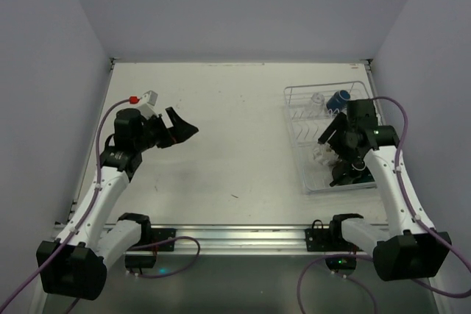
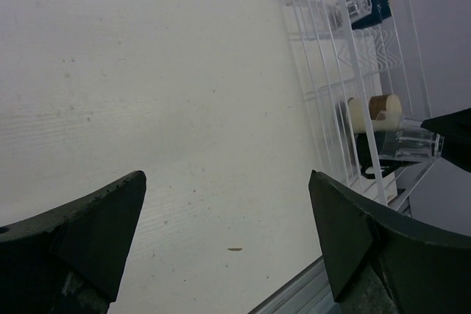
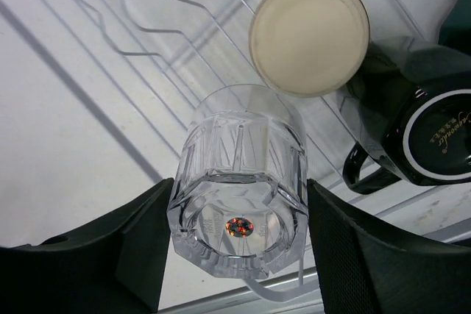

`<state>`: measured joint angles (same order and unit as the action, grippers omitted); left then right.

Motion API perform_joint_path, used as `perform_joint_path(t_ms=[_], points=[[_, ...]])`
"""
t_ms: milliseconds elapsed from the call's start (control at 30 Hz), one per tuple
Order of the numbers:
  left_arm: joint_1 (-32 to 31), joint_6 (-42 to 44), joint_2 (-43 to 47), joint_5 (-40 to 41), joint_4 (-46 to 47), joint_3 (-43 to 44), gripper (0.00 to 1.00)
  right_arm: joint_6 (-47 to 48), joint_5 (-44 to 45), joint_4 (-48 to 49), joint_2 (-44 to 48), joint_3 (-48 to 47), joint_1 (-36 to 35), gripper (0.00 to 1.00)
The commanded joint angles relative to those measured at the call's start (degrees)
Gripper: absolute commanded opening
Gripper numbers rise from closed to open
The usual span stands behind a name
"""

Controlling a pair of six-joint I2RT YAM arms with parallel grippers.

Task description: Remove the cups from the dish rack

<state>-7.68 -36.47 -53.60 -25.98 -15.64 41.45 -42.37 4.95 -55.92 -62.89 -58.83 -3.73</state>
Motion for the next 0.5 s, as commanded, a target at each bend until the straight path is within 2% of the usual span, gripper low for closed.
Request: perform_joint_path(t_ms=[0, 100, 200, 233, 300, 333, 367, 433, 467], points=[[-1.0, -1.8, -1.5, -7.2, 7.4, -0.8, 0.95, 1.6, -1.3, -1.8, 3.1, -6.6, 0.0, 0.00], [-3.6, -6.1, -3.0, -14.1, 18.6, -2.4, 0.93, 2.3, -4.4, -1.8, 4.4, -9.0, 0.0, 0.00], [-7.8, -12.3, -4.7, -20.0, 32.1, -4.1, 0.92, 4.1, -11.9, -0.1, 5.8, -11.1, 0.0, 0.00], [-10.0, -14.3, -5.4, -21.2, 39.9, -4.6, 0.91, 4.6, -14.2, 0.5, 6.1, -11.6, 0.0, 0.00], [-11.6, -20.9, -7.5, -24.3, 48.2, -6.0, 0.89, 5.5, -21.2, 2.7, 6.5, -12.3, 0.0, 0.00], [-12.8, -23.5, -8.3, -25.0, 56.9, -6.7, 0.86, 5.7, -23.5, 3.4, 6.3, -12.4, 0.0, 0.00], [-13.1, -29.0, -9.1, -26.4, 62.0, -7.4, 0.85, 6.2, -27.5, 4.8, 6.1, -12.4, 0.0, 0.00], [-13.5, -34.0, -11.7, -27.1, 73.2, -9.3, 0.84, 6.5, -31.7, 6.8, 5.2, -12.0, -0.2, 0.00], [-13.9, -37.6, -12.5, -27.5, 76.2, -9.7, 0.82, 6.8, -33.8, 7.7, 5.0, -11.5, -0.3, 0.00]])
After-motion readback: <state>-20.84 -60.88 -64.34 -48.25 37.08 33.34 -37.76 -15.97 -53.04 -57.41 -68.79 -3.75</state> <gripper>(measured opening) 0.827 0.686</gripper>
